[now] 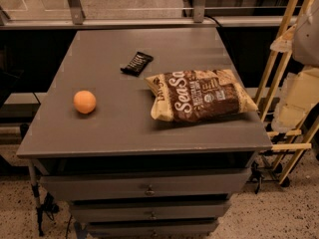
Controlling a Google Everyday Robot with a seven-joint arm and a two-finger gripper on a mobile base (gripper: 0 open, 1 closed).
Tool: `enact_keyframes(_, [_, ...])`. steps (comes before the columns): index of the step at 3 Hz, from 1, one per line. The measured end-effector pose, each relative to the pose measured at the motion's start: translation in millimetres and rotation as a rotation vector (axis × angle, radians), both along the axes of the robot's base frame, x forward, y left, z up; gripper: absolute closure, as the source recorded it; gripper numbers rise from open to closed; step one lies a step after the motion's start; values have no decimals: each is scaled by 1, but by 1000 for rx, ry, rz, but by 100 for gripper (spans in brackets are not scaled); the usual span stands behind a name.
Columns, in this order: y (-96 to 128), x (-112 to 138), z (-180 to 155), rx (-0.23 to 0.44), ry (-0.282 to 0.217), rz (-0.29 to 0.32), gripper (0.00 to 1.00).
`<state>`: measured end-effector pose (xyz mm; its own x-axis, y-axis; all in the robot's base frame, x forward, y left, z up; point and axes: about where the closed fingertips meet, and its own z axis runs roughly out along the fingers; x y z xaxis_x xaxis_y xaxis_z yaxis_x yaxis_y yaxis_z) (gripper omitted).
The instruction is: Pick brown chip bag
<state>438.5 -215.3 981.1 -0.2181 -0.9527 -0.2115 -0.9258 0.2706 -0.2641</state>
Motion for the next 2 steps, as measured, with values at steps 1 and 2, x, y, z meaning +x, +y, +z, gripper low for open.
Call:
enact_keyframes(1, [0,0,0,0,0,0,0])
enact_keyframes(2, [-1,9,-4,-8,14,26,0])
